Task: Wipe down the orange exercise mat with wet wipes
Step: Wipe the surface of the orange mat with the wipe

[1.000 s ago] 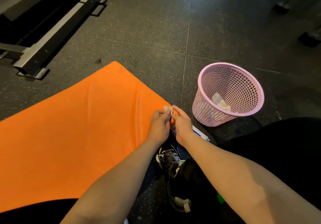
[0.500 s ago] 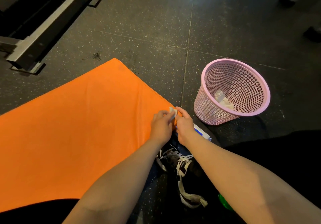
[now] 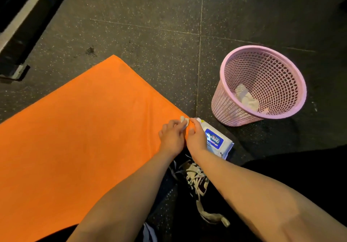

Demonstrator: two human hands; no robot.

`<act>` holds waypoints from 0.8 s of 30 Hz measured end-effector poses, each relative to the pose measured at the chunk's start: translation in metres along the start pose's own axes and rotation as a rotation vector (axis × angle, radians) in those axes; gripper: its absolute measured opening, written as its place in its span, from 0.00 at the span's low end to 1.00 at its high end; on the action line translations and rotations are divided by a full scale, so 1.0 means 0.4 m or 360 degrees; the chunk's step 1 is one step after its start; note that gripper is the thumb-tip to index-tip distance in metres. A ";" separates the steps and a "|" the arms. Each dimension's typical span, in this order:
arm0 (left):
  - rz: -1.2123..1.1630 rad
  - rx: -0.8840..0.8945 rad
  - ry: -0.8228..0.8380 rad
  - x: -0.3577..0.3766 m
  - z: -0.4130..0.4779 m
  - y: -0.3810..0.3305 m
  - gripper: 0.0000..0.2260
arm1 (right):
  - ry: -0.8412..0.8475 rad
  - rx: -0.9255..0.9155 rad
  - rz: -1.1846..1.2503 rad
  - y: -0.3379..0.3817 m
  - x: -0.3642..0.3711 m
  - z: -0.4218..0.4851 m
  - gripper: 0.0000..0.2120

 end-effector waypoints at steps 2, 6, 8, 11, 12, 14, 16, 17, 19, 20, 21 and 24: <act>0.0112 0.0049 0.0095 0.006 0.013 -0.007 0.17 | 0.0016 0.0016 0.0040 -0.013 0.009 0.007 0.17; 0.0287 -0.0245 -0.0024 -0.020 -0.006 0.046 0.17 | 0.0098 0.0124 -0.0077 -0.027 0.015 0.024 0.19; 0.0339 -0.0370 -0.0093 -0.031 -0.021 0.074 0.17 | 0.0068 0.0139 -0.0180 -0.031 0.007 0.028 0.20; 0.0273 -0.0292 -0.0099 -0.018 -0.023 0.076 0.18 | -0.0051 0.0072 -0.0326 -0.036 0.005 0.027 0.20; 0.0190 -0.0200 -0.0086 -0.004 -0.018 0.068 0.18 | -0.0111 0.0022 -0.0418 -0.038 0.004 0.023 0.20; 0.0061 0.0013 -0.0006 0.023 -0.012 0.045 0.16 | -0.0225 -0.0027 -0.0563 -0.036 0.002 0.019 0.19; -0.0041 0.0070 0.0004 0.043 -0.004 0.042 0.17 | -0.0308 -0.0060 -0.0660 -0.032 0.000 0.019 0.19; -0.0138 0.0038 -0.0044 0.044 -0.004 0.047 0.17 | -0.0341 -0.0103 -0.0684 -0.030 0.002 0.017 0.19; -0.0385 0.0060 -0.0227 0.035 -0.013 0.053 0.15 | -0.0369 -0.0324 -0.0763 -0.018 0.011 0.004 0.21; -0.0518 0.0085 -0.0315 0.027 -0.021 0.054 0.12 | -0.0356 -0.0495 -0.0827 -0.012 0.019 -0.006 0.21; -0.0644 0.0071 -0.0385 0.016 -0.028 0.054 0.10 | -0.0327 -0.0676 -0.0901 -0.009 0.031 -0.016 0.21; -0.0700 -0.0165 -0.0585 -0.016 -0.043 0.077 0.10 | -0.0159 -0.0969 -0.1166 -0.027 0.062 -0.027 0.22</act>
Point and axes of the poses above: each hand's wrist, its own z-axis towards the middle knuckle, its own x-axis out of the palm, y = z × x, the point moved 4 cm from there along z, towards the middle knuckle, and after that the axes turned 13 degrees about x, right-handed, at the moved point
